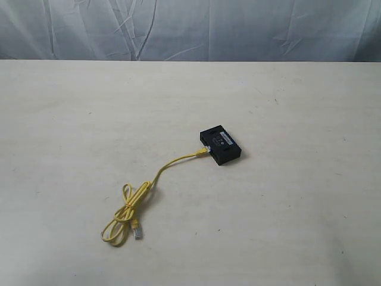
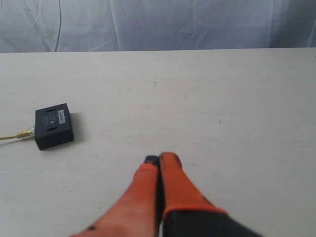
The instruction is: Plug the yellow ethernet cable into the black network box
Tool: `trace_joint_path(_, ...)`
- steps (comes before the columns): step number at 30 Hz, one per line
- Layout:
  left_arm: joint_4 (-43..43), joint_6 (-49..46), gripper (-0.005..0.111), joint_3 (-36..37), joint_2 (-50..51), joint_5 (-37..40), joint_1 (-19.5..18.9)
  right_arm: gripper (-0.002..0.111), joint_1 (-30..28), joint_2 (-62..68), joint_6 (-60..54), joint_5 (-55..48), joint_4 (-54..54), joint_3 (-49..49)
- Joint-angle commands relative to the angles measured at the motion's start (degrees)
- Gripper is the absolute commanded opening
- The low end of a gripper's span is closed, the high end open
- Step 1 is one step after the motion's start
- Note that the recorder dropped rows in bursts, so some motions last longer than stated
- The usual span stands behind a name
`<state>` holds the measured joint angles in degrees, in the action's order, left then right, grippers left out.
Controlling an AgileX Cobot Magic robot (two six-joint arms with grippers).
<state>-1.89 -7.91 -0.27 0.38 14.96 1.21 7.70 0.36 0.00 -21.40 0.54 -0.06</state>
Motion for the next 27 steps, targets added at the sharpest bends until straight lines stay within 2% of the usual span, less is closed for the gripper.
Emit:
trace_joint_path(1, -1.2, 3.4, 0.000, 0.3, -0.4, -0.8, -0.1, -0.001, -0.2, -0.4, 0.0, 0.8, 0.0, 0.1)
trace_joint_path(6, -1.2, 8.9, 0.000, 0.3, -0.4, -0.9, -0.1, -0.001, -0.2, -0.4, 0.0, 0.8, 0.0, 0.1)
trace_joint_path(27, -1.1, 9.1, 0.000, 0.3, -0.4, -0.9, -0.1, -0.001, -0.2, -0.4, 0.0, 0.8, 0.0, 0.1)
